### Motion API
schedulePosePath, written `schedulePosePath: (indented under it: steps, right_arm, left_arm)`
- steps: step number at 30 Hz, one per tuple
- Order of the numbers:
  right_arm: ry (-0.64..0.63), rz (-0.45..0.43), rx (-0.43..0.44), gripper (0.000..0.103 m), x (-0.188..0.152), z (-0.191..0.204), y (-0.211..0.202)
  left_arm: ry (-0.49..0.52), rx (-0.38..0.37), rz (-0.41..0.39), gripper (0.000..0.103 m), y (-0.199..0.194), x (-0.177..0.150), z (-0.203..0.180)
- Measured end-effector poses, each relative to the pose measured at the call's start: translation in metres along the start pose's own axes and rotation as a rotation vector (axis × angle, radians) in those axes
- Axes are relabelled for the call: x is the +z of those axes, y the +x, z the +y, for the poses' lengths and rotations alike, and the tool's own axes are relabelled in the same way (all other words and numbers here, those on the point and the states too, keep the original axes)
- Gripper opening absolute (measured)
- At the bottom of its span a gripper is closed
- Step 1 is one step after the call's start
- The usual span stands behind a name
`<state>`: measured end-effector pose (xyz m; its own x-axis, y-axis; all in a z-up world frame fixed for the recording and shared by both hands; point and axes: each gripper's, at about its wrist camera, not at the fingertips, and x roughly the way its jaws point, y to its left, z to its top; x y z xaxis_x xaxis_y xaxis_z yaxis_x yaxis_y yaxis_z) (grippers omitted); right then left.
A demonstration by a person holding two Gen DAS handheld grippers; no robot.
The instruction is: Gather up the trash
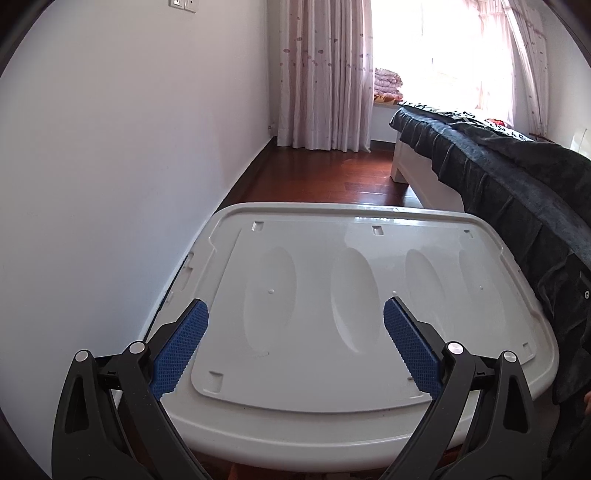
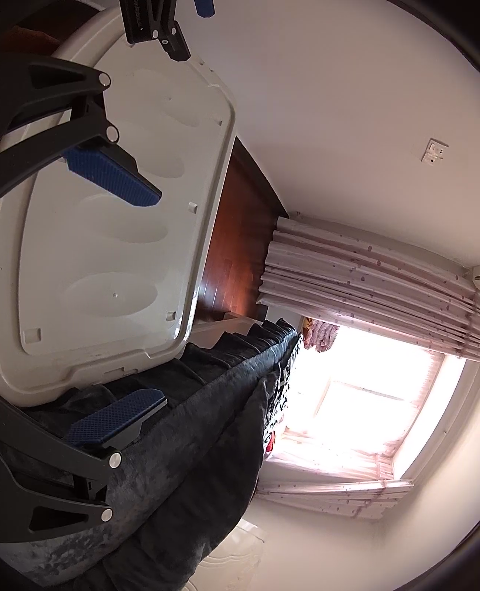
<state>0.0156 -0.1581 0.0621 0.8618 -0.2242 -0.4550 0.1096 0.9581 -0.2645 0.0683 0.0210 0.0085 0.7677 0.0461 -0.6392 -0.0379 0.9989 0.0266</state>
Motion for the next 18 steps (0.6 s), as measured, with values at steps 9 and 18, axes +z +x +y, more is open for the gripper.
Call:
schedulePosePath:
  steps: [9,18]
  right_arm:
    - [-0.001,-0.011,-0.011,0.098,0.000,0.000,-0.001]
    - [-0.025,-0.001,-0.024,0.098,-0.002,0.007,0.003]
  left_arm:
    - [0.002,-0.009,0.011,0.093,0.003,0.002,-0.002]
    - [-0.003,-0.028,-0.049,0.093,-0.005,0.004,0.000]
